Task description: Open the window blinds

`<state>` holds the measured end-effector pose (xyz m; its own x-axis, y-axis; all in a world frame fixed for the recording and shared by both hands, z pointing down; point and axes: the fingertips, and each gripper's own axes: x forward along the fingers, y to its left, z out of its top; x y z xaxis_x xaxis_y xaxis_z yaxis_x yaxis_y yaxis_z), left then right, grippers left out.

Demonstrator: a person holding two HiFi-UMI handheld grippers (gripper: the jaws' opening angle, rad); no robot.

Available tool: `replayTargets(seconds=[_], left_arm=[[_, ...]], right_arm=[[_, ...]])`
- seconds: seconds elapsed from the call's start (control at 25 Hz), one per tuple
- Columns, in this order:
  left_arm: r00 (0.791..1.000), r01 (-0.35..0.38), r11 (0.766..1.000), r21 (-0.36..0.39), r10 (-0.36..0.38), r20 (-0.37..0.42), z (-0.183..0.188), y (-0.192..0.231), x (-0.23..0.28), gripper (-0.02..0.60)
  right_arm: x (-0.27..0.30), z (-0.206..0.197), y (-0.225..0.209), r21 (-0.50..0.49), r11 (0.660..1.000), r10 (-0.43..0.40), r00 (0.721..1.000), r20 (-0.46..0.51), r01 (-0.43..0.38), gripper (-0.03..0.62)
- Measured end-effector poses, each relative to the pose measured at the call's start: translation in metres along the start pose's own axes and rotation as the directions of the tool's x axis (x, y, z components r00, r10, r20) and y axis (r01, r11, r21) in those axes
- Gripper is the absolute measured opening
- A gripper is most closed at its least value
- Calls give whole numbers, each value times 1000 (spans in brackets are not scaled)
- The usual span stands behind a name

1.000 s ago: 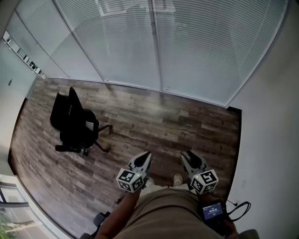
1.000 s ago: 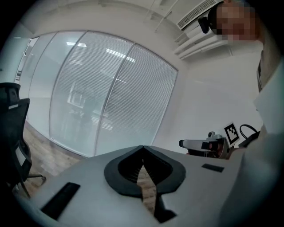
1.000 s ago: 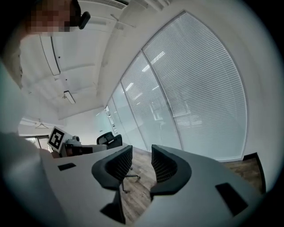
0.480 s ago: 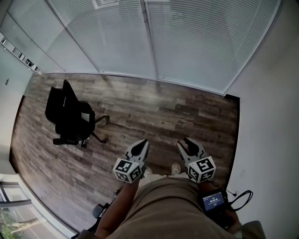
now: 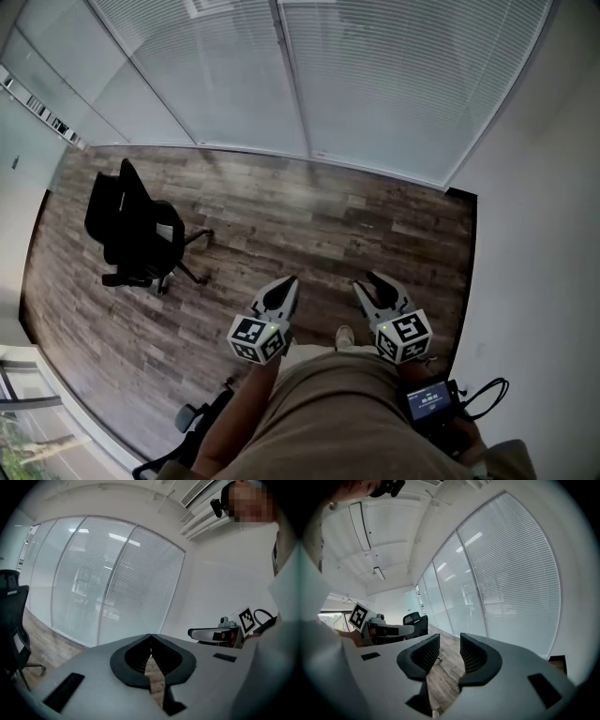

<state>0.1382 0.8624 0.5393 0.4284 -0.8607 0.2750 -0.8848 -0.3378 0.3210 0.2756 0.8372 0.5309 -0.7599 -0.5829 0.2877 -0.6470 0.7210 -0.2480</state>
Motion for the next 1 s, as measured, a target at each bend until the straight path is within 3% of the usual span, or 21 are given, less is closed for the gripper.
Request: replayTargets(seconds=[0.24,0.52,1.0], left_arm=[[1000,-1,1000,7,1,2,-4,-28,24,15],[1000,-2,1000,11,2,-10,-2,-28,33,15],[999,24,1000,-16,-24,-41,12,34,77,15]], right_arm=[[-16,-2,-28,1,1000,9,1000,-2,-9,121],[-16,0,-35,20,1000,14,1000,3,-14,121],[50,15,-56,57,998,-3,1000,-2,3,121]])
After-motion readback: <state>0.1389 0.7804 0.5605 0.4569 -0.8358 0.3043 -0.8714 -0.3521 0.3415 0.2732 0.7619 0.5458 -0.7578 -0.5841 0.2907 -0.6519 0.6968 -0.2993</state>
